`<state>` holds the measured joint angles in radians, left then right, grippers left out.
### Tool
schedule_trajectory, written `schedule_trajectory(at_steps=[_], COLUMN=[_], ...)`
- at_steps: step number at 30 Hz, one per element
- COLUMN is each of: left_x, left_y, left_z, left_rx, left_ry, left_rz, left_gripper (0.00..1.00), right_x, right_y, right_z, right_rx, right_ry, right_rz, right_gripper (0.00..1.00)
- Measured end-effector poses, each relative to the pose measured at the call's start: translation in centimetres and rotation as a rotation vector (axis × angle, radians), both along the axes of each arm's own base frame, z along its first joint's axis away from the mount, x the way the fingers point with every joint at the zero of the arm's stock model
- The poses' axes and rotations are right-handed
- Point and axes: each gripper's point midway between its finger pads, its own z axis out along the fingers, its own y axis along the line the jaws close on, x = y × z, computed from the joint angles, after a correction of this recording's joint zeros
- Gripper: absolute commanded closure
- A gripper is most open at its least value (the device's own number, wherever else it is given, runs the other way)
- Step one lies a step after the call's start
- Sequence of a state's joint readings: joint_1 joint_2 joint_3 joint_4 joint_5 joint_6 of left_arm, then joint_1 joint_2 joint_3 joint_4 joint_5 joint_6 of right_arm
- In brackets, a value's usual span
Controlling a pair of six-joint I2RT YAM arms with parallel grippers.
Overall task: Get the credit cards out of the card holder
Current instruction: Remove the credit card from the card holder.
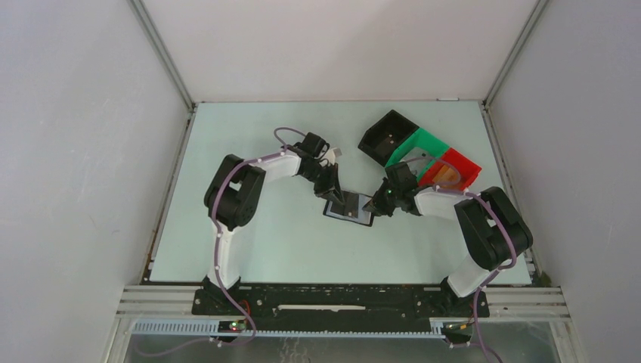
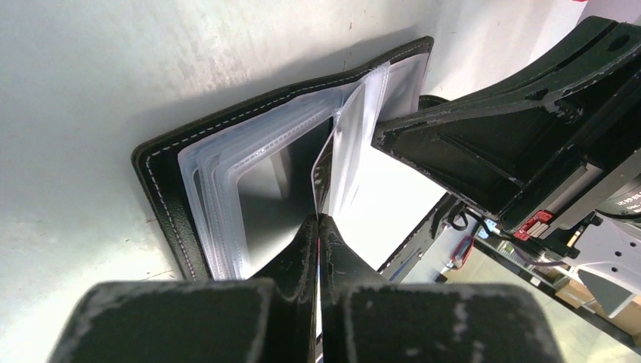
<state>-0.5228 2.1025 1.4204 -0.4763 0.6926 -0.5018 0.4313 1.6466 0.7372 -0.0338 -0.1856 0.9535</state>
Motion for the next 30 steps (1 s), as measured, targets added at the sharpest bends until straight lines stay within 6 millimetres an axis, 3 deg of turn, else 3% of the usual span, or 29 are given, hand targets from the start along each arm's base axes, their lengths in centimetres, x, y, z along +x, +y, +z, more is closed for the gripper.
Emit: schedule_trajectory(at_steps=[10, 19, 25, 30], left_x=[-0.5, 0.0, 0.1, 0.1], left_y=[0.2, -0.2, -0.1, 0.2], left_z=[0.3, 0.4, 0.2, -0.3], left_rx=[-0.023, -0.030, -0.024, -0.007], left_ry=[0.024, 0.030, 0.029, 0.011], left_rz=[-0.019, -0.018, -0.013, 0.029], left_gripper=[1.00, 1.00, 1.00, 0.89], right_x=[0.1, -0.8, -1.6, -1.6], right_y=[0.0, -1.4, -2.5, -2.5], right_z=[0.1, 0.7, 1.3, 2.3], right_rx=[0.006, -0.054, -0.103, -0.101], right_ry=[-0.015, -0.052, -0.067, -0.097], right_rz=[0.002, 0.010, 0.018, 0.019], right_gripper=[1.00, 0.82, 0.80, 0.80])
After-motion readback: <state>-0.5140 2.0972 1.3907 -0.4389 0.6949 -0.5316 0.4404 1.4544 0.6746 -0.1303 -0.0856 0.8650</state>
